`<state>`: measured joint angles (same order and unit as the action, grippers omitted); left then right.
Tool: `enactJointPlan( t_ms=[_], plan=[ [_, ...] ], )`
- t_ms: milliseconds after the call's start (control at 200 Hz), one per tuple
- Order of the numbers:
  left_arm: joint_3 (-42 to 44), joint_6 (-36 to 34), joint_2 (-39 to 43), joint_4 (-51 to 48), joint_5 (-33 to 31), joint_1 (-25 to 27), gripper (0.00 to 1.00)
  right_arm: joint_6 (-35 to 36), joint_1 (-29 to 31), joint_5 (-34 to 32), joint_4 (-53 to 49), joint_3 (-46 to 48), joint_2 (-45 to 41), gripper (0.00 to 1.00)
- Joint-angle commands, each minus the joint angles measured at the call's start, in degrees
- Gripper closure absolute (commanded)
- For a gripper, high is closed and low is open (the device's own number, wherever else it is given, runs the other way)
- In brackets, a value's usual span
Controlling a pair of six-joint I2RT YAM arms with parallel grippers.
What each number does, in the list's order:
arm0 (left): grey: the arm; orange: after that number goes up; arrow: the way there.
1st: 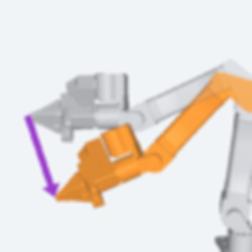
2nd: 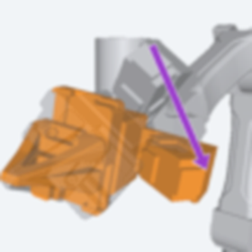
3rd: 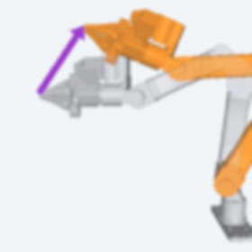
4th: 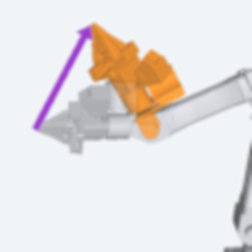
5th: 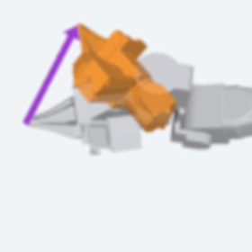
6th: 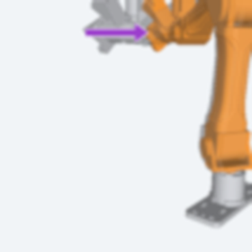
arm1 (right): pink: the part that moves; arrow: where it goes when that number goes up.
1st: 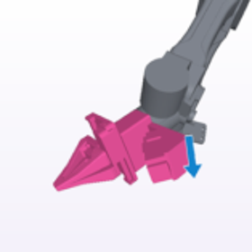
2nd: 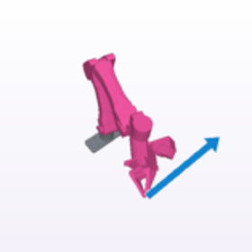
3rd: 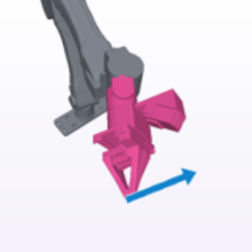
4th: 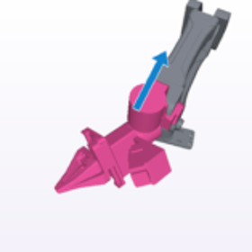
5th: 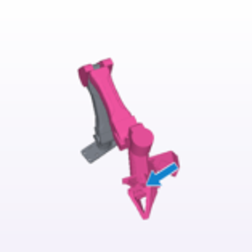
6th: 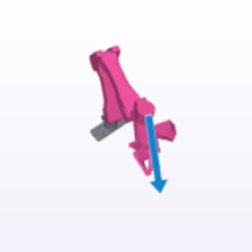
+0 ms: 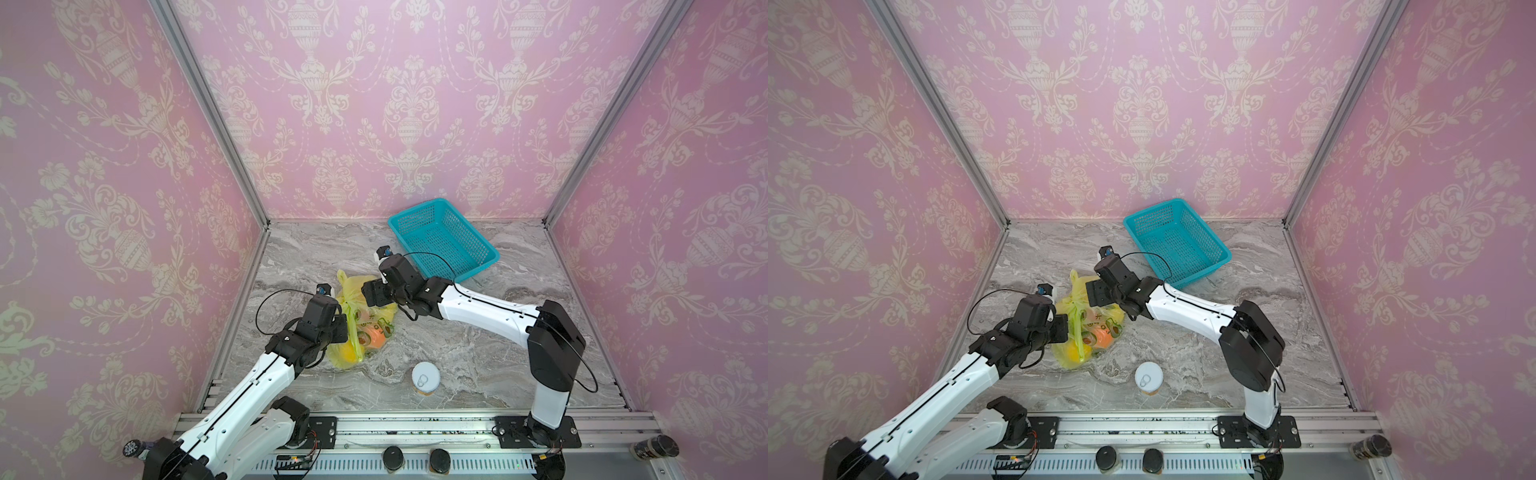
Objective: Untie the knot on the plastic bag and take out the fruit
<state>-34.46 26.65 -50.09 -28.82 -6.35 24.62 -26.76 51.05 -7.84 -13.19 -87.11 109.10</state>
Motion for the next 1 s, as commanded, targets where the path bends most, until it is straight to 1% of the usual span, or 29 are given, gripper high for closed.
enactJointPlan(
  t_ms=[0,25,60,125,170,240,305,405,560,691,791,801,826,856,911,936,951,996],
  plan=[
    [1.52,2.44,3.61,-2.93,-3.55,0.16,1.0,2.32,0.24,0.0,-4.44,-6.02,4.53,0.09],
    [1.79,2.37,4.4,-2.76,-3.56,0.16,1.0,2.37,0.19,0.2,-4.89,-7.07,5.71,0.09],
    [2.1,2.27,5.41,-2.56,-3.27,0.16,1.0,2.49,0.19,0.69,-5.61,-8.59,7.22,0.12],
    [2.37,2.17,6.61,-2.58,-3.03,0.16,1.0,2.59,0.19,1.5,-6.75,-10.84,9.37,0.25],
    [2.42,2.09,6.82,-2.55,-3.05,0.16,1.0,2.51,0.19,1.58,-7.38,-11.79,10.32,0.36],
    [2.29,2.0,6.45,-2.26,-3.1,0.08,1.0,2.2,0.19,0.77,-7.48,-11.65,10.37,0.58],
    [2.06,1.91,5.58,-2.12,-3.08,0.08,1.0,2.0,0.19,-0.02,-6.45,-9.87,9.15,0.73],
    [1.64,1.82,4.24,-1.97,-3.47,0.08,1.0,1.55,0.19,-2.47,-4.1,-5.36,5.7,1.0],
    [0.84,1.56,2.55,-1.83,-4.34,0.03,1.0,0.95,-0.05,-6.21,1.85,4.97,-2.11,1.0],
    [0.36,1.3,1.88,-1.68,-4.94,-0.01,1.0,0.44,-0.16,-7.97,7.69,14.44,-8.95,1.0],
    [0.27,1.13,1.53,-1.31,-5.28,-0.01,1.0,0.56,-0.14,-9.36,11.22,19.33,-13.23,1.0],
    [0.27,1.06,1.45,-1.26,-5.15,-0.01,1.0,0.75,-0.15,-9.21,11.62,20.95,-13.52,1.0],
    [0.19,0.97,1.27,-1.32,-4.86,-0.01,1.0,1.03,-0.16,-8.51,12.74,22.05,-13.99,0.89],
    [0.03,0.88,1.04,-1.26,-4.52,-0.01,1.0,1.42,-0.16,-6.65,13.69,22.38,-14.07,0.75],
    [-0.08,0.77,0.79,-1.08,-4.18,-0.02,1.0,1.18,-0.11,-3.84,13.84,20.98,-13.13,0.47],
    [-0.08,0.77,0.82,-1.06,-4.16,-0.01,1.0,0.76,-0.01,-3.18,13.18,20.37,-12.31,0.39],
    [-0.08,0.71,0.85,-1.06,-4.24,-0.01,1.0,0.45,0.09,-2.93,12.71,18.22,-11.74,0.35],
    [-0.18,0.64,0.95,-1.26,-4.35,-0.01,1.0,-0.09,0.43,-2.48,10.92,15.58,-9.83,0.26]
  ],
)
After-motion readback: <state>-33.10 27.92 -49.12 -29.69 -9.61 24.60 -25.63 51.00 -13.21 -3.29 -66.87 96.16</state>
